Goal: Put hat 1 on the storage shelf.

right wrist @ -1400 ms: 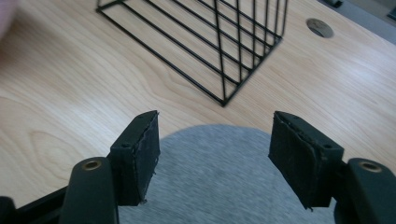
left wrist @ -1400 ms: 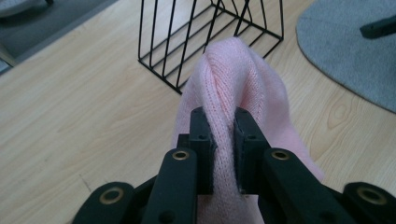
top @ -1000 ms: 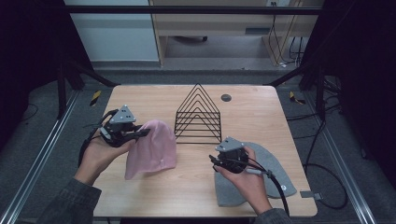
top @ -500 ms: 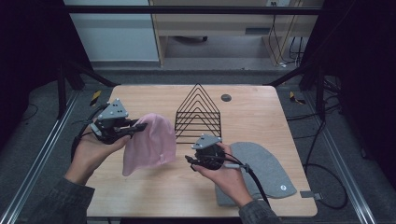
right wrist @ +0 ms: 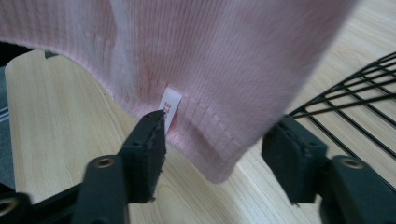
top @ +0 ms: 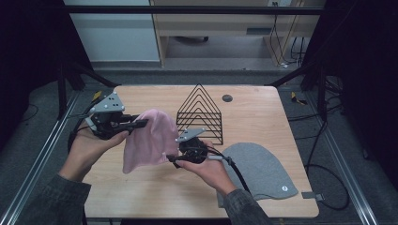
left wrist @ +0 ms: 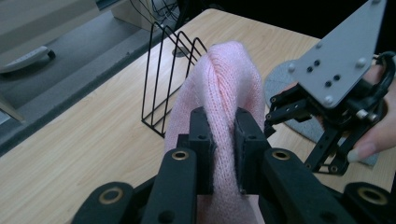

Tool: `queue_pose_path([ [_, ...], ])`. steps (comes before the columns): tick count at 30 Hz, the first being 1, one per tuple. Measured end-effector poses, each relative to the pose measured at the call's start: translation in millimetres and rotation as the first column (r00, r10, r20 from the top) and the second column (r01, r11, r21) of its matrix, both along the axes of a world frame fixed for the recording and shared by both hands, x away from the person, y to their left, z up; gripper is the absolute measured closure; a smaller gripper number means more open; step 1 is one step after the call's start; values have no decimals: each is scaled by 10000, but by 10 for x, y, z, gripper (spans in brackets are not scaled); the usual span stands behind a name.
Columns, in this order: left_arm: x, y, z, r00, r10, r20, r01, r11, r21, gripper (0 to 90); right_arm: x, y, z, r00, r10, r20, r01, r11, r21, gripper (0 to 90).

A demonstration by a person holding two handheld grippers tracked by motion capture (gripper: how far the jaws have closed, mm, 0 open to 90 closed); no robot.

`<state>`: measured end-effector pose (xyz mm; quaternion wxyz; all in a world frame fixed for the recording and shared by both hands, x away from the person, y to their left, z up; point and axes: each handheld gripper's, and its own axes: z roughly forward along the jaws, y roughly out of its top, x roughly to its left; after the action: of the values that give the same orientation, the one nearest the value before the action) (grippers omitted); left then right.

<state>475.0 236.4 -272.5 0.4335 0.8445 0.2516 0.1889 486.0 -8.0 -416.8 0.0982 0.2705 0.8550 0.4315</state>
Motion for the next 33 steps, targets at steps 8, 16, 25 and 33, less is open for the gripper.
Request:
queue_pose_path([
  [8,-18,61,126,9999,39,121,-35,9994,-354,797,19,39,91,9984,487,289,-492,9986,177,712],
  [16,126,113,354,9992,134,374,-100,9958,-907,794,113,-133,426,9971,424,634,-446,9985,331,824],
  [25,404,92,537,9979,235,605,-171,9944,-1047,792,242,-259,747,9941,128,1073,-148,9997,183,826],
  [33,496,38,568,9975,260,659,-173,9914,-1298,789,287,-248,770,9928,31,1193,-65,9996,278,827],
])
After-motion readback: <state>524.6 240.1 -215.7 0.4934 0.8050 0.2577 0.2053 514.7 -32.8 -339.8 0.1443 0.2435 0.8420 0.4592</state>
